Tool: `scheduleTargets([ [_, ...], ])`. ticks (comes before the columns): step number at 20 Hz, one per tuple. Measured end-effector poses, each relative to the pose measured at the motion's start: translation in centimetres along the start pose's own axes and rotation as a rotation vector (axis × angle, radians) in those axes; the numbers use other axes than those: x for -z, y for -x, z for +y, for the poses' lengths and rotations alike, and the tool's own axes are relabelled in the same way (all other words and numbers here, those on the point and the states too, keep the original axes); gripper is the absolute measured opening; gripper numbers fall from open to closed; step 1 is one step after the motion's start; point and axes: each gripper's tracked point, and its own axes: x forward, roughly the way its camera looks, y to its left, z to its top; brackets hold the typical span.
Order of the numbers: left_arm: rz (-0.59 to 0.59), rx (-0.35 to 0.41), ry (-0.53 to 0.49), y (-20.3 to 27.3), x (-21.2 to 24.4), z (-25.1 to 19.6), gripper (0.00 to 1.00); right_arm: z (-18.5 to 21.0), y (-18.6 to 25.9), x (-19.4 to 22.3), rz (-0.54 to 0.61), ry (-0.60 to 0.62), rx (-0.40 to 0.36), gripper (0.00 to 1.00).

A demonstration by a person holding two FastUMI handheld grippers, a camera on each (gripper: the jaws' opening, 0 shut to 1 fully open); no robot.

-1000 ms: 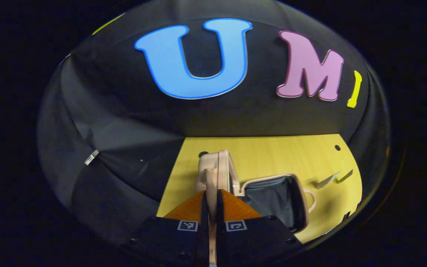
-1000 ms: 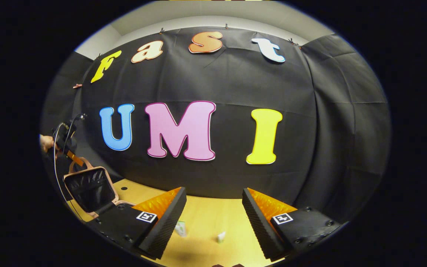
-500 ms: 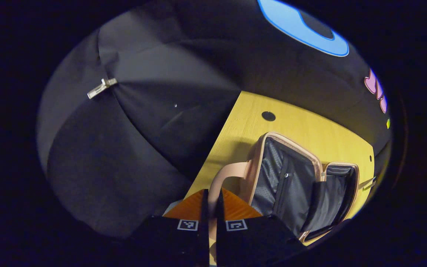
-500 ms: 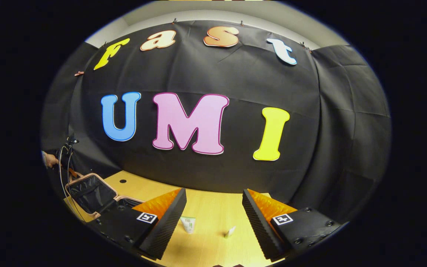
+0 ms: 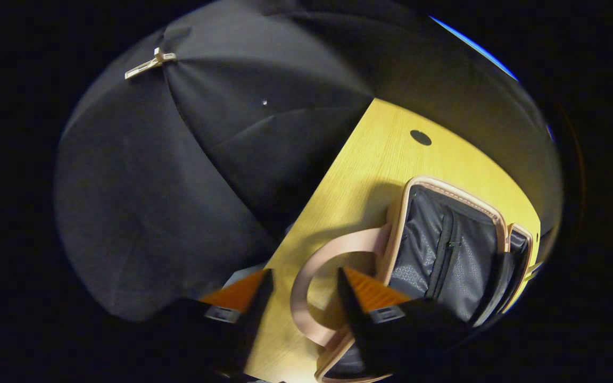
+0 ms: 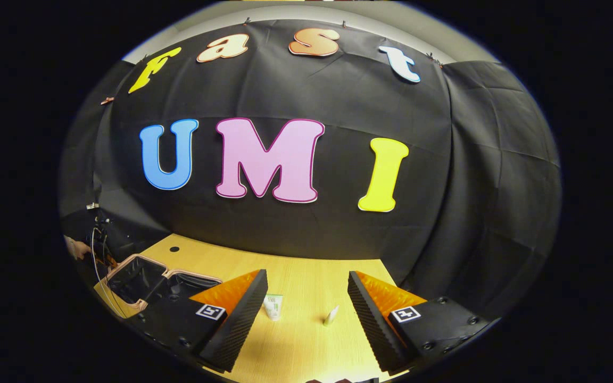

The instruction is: First open the suitcase, pack the skin care products into it, and then close the suitcase.

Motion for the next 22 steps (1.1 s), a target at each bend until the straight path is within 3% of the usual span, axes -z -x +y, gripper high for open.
scheduleTargets([
  [1,-0.079,0.026,-0.006,1.8,-1.5,-0.7,0.99,-0.2,0.1,-0.1,-0.012,0.006,0.008,0.96],
  [4,-0.351,0.159,-0.034,9.8,-6.0,-5.4,0.97,-0.7,-0.2,-0.1,-0.043,0.004,0.016,0.96],
  [7,-0.584,0.336,-0.132,19.7,-7.9,-13.6,0.96,-1.2,-0.6,-0.4,-0.075,0.014,0.033,0.96],
  [9,-0.626,0.525,-0.208,25.9,-6.5,-20.7,0.96,-1.1,-1.3,-0.4,-0.084,0.026,0.023,0.94],
  [11,-0.677,0.666,-0.260,31.0,-4.3,-28.2,0.96,-0.5,-1.7,-0.7,-0.099,0.031,-0.007,0.96],
  [14,-0.707,0.818,-0.353,36.7,-1.0,-38.4,0.96,-0.4,-2.9,-0.2,-0.109,0.026,-0.039,0.94],
  [16,-0.656,0.924,-0.434,37.8,3.1,-44.2,0.96,-0.3,-3.8,0.2,-0.111,0.038,-0.066,0.96],
  [20,-0.456,1.000,-0.580,34.3,10.2,-54.7,0.96,-1.9,-6.5,2.3,-0.094,0.055,-0.097,0.96],
  [22,-0.368,0.984,-0.647,31.5,13.2,-57.6,0.96,-2.4,-7.4,3.3,-0.073,0.060,-0.119,0.96],
])
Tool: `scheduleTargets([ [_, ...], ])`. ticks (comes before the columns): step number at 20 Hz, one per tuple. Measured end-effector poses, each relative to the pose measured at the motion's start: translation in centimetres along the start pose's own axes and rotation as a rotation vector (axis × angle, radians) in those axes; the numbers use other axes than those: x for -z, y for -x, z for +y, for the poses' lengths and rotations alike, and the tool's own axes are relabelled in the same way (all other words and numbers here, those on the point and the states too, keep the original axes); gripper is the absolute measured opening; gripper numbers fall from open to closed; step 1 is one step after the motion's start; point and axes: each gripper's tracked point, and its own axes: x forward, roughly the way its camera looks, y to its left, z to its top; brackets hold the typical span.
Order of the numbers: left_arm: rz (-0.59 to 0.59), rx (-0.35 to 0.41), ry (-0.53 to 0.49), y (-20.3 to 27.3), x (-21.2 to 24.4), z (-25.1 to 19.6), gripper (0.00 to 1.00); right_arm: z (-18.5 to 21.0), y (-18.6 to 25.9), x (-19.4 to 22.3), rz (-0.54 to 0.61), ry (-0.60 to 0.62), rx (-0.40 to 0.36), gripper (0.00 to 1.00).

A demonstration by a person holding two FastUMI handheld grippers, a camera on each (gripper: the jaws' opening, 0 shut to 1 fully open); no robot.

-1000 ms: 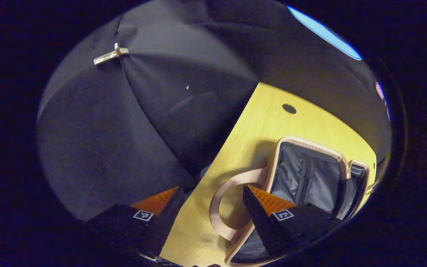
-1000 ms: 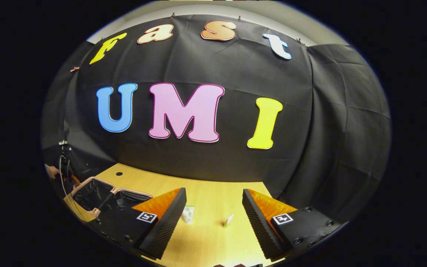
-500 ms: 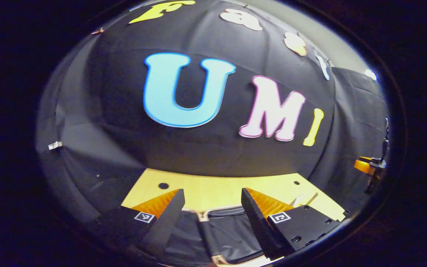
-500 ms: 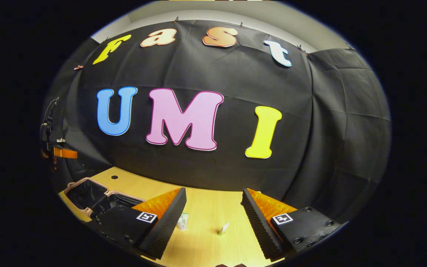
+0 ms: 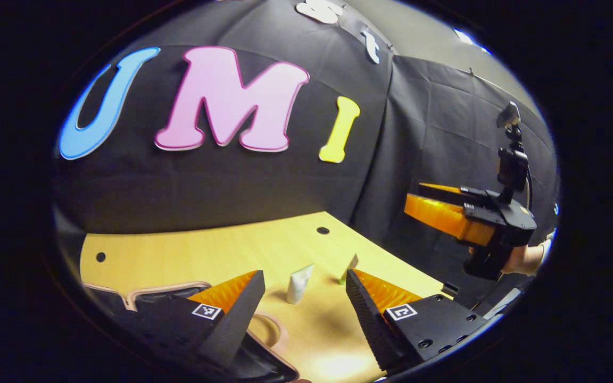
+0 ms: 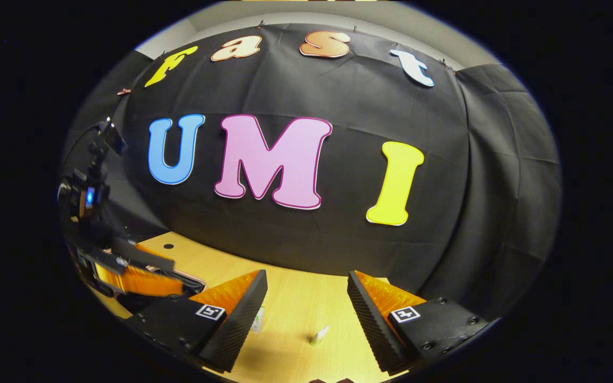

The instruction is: First open the suitcase, pack the skin care products into it, and then close the suitcase.

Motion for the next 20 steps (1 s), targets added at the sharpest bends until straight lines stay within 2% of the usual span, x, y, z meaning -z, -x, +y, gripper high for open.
scheduleTargets([
  [3,0.091,-0.021,0.008,-5.1,2.8,0.0,0.96,-0.9,-0.8,1.3,0.025,-0.006,-0.031,0.96],
  [7,0.172,-0.094,0.057,-11.1,6.2,1.4,0.97,-2.2,-1.9,3.5,0.067,-0.007,-0.062,0.96],
  [13,0.261,-0.148,0.065,-17.4,9.4,2.5,0.97,-4.4,-3.4,6.7,0.137,-0.058,-0.076,0.96],
  [14,0.274,-0.181,0.058,-18.1,10.0,3.0,0.96,-4.7,-3.7,7.2,0.148,-0.069,-0.078,0.96],
  [15,0.287,-0.243,0.029,-18.7,10.4,4.1,0.74,-4.9,-3.9,7.4,0.154,-0.076,-0.078,0.96],
  [16,0.280,-0.264,0.006,-20.1,10.3,4.8,0.52,-5.2,-4.3,7.7,0.156,-0.079,-0.078,0.96],
  [20,0.279,-0.263,0.028,-19.0,9.7,4.5,0.51,-5.3,-5.7,10.9,0.217,-0.101,-0.098,0.96],
])
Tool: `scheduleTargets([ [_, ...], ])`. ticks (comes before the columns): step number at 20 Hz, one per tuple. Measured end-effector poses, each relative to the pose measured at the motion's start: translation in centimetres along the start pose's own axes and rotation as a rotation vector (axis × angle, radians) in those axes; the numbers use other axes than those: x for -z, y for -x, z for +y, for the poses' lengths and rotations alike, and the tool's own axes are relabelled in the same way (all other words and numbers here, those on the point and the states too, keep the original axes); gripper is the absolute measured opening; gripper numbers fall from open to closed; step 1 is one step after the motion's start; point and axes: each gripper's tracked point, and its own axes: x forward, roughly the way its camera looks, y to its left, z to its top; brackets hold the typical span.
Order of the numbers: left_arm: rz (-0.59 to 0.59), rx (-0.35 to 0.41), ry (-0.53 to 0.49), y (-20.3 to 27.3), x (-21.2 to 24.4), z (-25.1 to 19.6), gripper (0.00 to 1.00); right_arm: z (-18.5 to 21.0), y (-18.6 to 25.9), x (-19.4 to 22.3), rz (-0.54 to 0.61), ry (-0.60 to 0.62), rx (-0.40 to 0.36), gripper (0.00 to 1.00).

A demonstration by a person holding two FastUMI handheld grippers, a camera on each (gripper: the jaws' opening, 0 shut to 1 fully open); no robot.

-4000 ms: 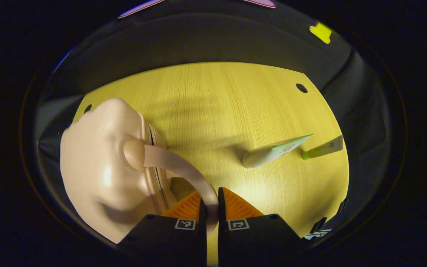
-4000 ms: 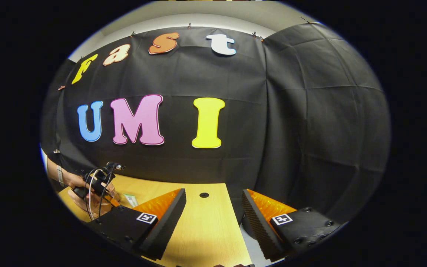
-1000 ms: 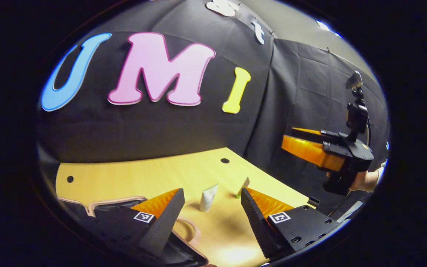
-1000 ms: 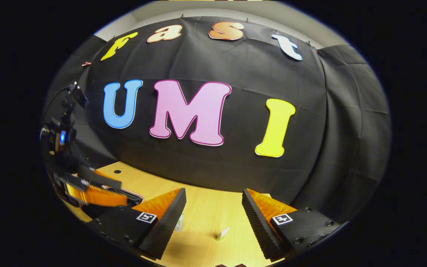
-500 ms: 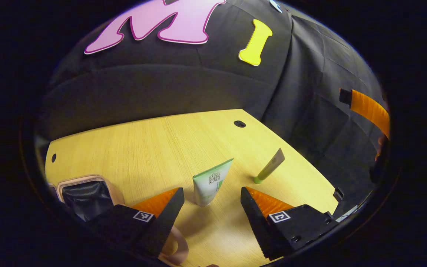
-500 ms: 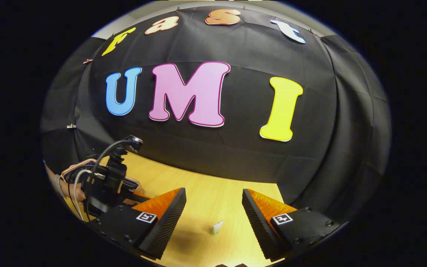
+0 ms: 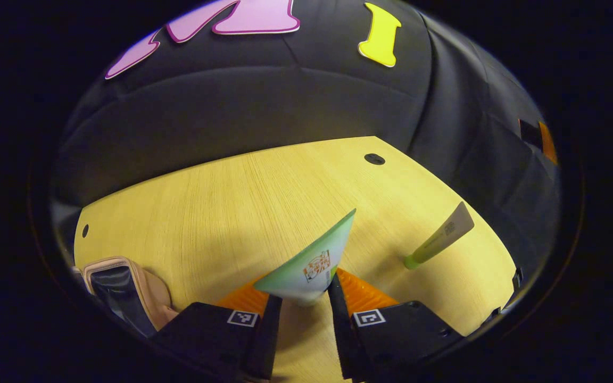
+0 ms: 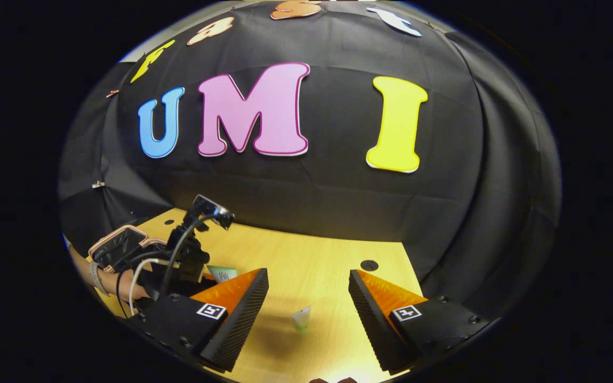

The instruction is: First open the suitcase, pack the skin care products into it, and then close the suitcase.

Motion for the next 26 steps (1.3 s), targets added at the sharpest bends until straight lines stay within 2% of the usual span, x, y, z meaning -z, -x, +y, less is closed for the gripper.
scheduleTargets([
  [4,0.011,-0.003,-0.003,-0.2,0.1,-0.1,0.51,0.5,-2.7,4.4,0.074,0.004,-0.031,0.96],
  [8,0.034,0.033,0.009,0.1,0.1,-0.8,0.48,0.9,-6.6,11.6,0.245,-0.010,-0.070,0.97],
  [11,0.030,0.027,0.022,1.1,-0.1,-0.7,0.48,1.0,-8.8,15.1,0.347,-0.079,-0.069,0.97],
  [13,0.034,0.024,0.046,1.5,-0.3,-0.3,0.47,-0.4,-9.4,17.4,0.410,-0.067,-0.008,0.48],
  [14,0.036,0.022,0.057,1.7,-0.5,-0.1,0.47,-0.6,-10.0,16.4,0.376,-0.085,-0.009,0.24],
  [15,0.033,0.022,0.068,2.1,-1.0,0.0,0.47,-0.5,-10.1,16.6,0.381,-0.100,-0.018,0.28],
  [16,0.026,0.031,0.078,2.9,-1.4,0.1,0.46,0.0,-9.7,16.8,0.387,-0.106,-0.032,0.23],
  [18,0.004,0.054,0.068,5.1,-2.4,0.3,0.46,0.8,-8.5,16.3,0.395,-0.078,-0.058,0.23],
  [19,-0.007,0.058,0.051,6.8,-2.9,0.7,0.43,1.3,-7.8,15.6,0.384,-0.061,-0.075,0.23],
  [20,-0.016,0.058,0.033,8.6,-3.4,1.3,0.45,1.9,-7.0,14.8,0.372,-0.044,-0.090,0.23],
  [22,-0.008,0.049,0.017,12.4,-3.3,3.8,0.45,3.2,-5.2,12.6,0.329,-0.036,-0.125,0.23],
  [24,0.022,0.037,0.048,15.9,-2.6,6.7,0.48,4.9,-3.4,10.0,0.275,-0.035,-0.164,0.23],
  [26,0.071,0.017,0.067,18.4,-1.1,9.8,0.44,6.9,-1.7,7.7,0.224,-0.027,-0.198,0.23],
])
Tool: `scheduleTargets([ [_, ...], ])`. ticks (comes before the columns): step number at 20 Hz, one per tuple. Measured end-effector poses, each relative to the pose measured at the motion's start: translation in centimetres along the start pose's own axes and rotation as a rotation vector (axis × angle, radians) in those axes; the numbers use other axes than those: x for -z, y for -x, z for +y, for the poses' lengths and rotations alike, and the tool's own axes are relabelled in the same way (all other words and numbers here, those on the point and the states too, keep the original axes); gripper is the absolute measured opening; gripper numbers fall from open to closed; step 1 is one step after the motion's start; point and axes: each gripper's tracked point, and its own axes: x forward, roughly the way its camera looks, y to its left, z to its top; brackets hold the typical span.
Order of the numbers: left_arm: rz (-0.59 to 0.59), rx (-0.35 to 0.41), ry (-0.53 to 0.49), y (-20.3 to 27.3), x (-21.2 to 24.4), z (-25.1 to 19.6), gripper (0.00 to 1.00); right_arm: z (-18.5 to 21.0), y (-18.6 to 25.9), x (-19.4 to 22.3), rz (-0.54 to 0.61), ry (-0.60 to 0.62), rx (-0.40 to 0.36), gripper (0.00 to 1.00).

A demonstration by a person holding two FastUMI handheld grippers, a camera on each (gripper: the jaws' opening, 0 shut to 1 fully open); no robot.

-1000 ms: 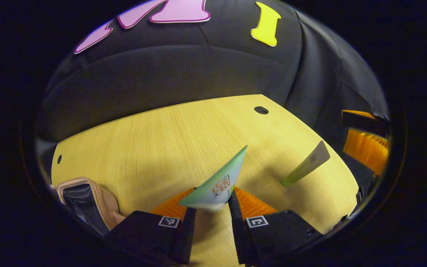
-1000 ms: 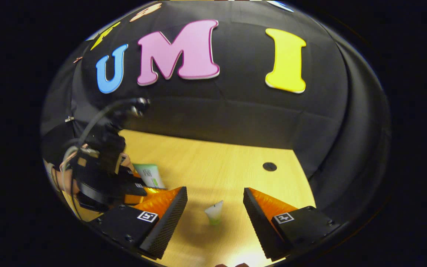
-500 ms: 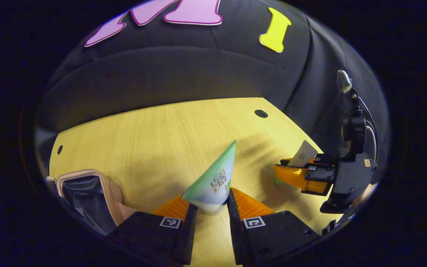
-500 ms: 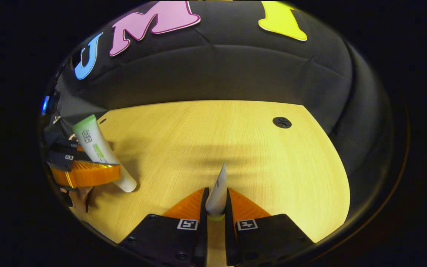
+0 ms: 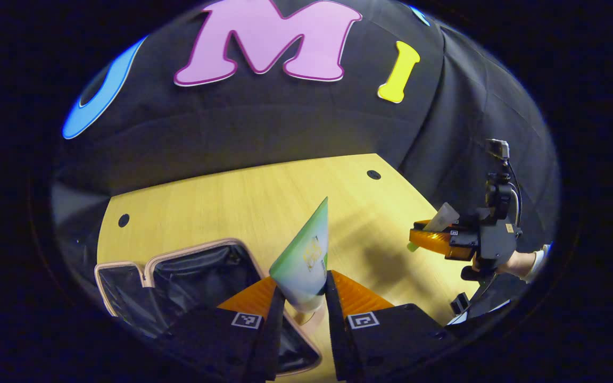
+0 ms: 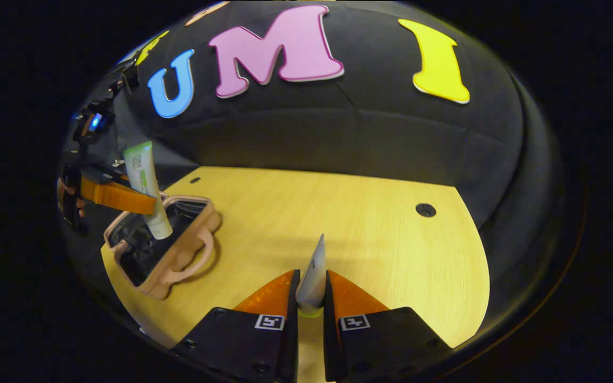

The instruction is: First open the suitcase, pack the skin care products into it, and then close the suitcase.

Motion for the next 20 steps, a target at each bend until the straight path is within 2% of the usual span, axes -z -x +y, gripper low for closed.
scheduleTargets([
  [2,0.121,-0.098,0.032,1.2,3.7,5.0,0.43,2.6,1.8,-1.6,-0.041,0.021,-0.036,0.23],
  [3,0.184,-0.111,0.070,1.4,5.5,6.4,0.43,4.1,2.7,-2.2,-0.052,0.020,-0.057,0.23],
  [8,0.485,-0.085,0.320,1.1,14.9,8.9,0.41,11.1,6.3,-5.0,-0.131,0.056,-0.147,0.23],
  [10,0.577,-0.105,0.392,-0.3,18.8,9.7,0.40,14.2,5.6,-2.7,-0.035,0.050,-0.178,0.23],
  [11,0.597,-0.117,0.408,-1.0,19.7,10.0,0.43,15.8,5.4,-2.0,0.000,0.026,-0.203,0.23],
  [12,0.613,-0.137,0.432,-1.9,20.7,10.2,0.40,17.3,5.1,-1.1,0.020,0.013,-0.222,0.23],
  [14,0.602,-0.193,0.566,-1.9,20.5,10.8,0.40,19.8,4.4,-0.6,0.060,0.040,-0.227,0.23],
  [16,0.583,-0.174,0.573,-1.0,21.0,10.4,0.48,21.1,4.8,-0.5,0.070,0.065,-0.232,0.23],
  [19,0.458,-0.112,0.569,1.3,19.6,9.4,0.80,22.9,4.6,0.2,0.098,0.059,-0.241,0.23],
  [20,0.403,-0.113,0.560,2.9,18.9,9.8,0.83,23.5,4.4,0.3,0.112,0.045,-0.244,0.23],
])
